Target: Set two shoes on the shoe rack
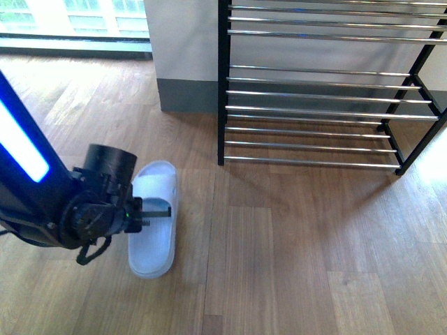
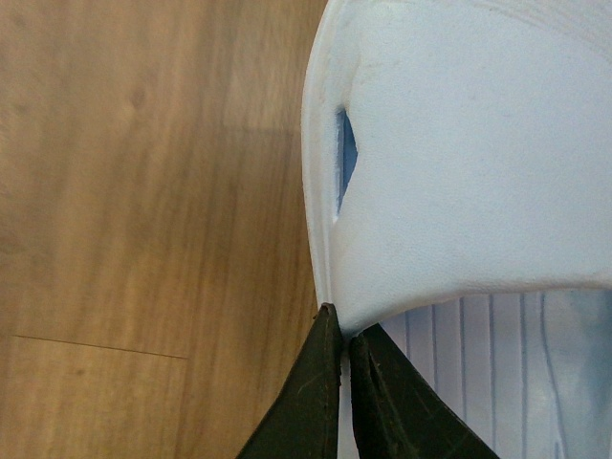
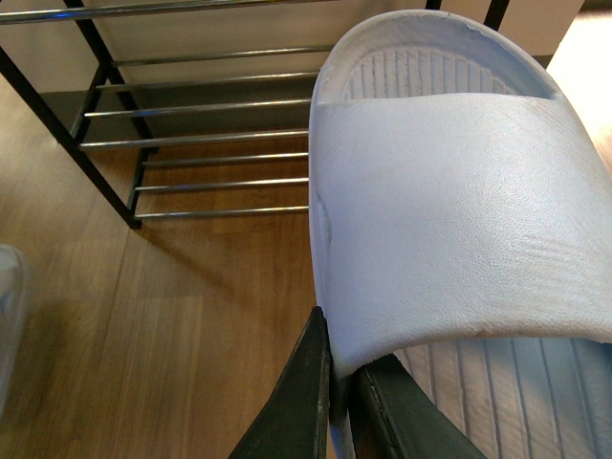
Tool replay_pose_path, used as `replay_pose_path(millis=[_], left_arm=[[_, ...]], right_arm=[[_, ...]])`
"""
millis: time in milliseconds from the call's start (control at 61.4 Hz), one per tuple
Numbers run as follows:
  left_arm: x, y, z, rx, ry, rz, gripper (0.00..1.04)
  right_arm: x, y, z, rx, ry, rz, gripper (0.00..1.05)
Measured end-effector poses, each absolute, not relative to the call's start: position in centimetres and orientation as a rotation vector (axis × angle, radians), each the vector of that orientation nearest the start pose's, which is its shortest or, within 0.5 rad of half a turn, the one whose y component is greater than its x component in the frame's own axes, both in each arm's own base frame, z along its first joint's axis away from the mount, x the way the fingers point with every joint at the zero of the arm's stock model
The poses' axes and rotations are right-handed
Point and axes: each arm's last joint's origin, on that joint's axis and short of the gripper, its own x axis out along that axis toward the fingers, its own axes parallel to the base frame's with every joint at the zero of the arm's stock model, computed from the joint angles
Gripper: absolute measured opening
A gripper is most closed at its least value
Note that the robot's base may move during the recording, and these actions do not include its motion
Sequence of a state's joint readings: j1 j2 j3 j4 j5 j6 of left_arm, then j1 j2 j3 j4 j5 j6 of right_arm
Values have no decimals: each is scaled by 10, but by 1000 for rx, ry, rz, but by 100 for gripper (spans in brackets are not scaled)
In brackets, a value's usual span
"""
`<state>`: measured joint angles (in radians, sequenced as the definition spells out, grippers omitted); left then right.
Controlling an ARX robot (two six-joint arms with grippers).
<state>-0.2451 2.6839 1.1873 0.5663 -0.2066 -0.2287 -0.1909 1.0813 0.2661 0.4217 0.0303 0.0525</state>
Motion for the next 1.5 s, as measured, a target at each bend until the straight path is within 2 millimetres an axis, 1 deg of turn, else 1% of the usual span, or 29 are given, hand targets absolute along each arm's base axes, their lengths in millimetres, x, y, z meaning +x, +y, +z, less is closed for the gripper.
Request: replay_pose_path(millis=[16,49,65,114,130,146,228,277,309,358,391,407,439,505,586,635,667,716,798,863,944,1074,1497], left_arm=[[380,-89,-88,-8,884,68,2],[378,-89,-79,-10,864,70,2],[375,-89,-69,-9,842,76,2],[366,-88,-49,-2,814,98,2],[360,-87,-39,-3,803,104,2],[352,-86,-24,-5,788,108,2],[334,-83,5,6,758,125,2],[320,-81,29,9,734,135,2],[315,-79,39,8,723,138,2],[301,-75,63,7,690,152,2],[296,-74,72,11,674,166,2],[291,-72,82,12,657,176,2],[286,-70,91,12,640,186,2],[265,-60,124,-6,580,215,2],[245,-52,149,-16,532,242,2],[228,-47,166,-26,495,254,2],[222,-46,171,-29,482,257,2],[209,-43,184,-21,449,265,2],[191,-42,197,-9,409,274,2],[182,-42,205,-17,370,257,2],[181,-42,207,-19,357,254,2],[180,-42,204,-9,371,254,2],[180,-42,204,-4,374,250,2]], right_arm=[[193,-38,162,83,387,-229,2],[193,-38,162,83,387,-229,2],[193,-38,162,83,387,-229,2],[193,-38,162,83,387,-229,2],[193,-38,162,83,387,-229,2],[193,-38,162,83,387,-229,2],[193,-38,162,83,387,-229,2],[193,-38,162,83,387,-229,2],[193,-38,162,83,387,-229,2],[193,-38,162,83,387,-229,2],[193,-38,162,83,387,-229,2],[193,-38,162,83,387,-229,2],[193,-38,162,83,387,-229,2],[193,-38,162,83,387,-229,2],[193,-38,162,83,387,-229,2],[193,-38,162,83,387,-229,2],[193,-38,162,83,387,-229,2],[193,-38,162,83,387,-229,2],[193,-38,162,83,387,-229,2],[193,-38,162,83,387,-229,2],[193,-38,162,83,387,-229,2],[193,-38,162,83,387,-229,2],[193,-39,162,83,386,-233,2]])
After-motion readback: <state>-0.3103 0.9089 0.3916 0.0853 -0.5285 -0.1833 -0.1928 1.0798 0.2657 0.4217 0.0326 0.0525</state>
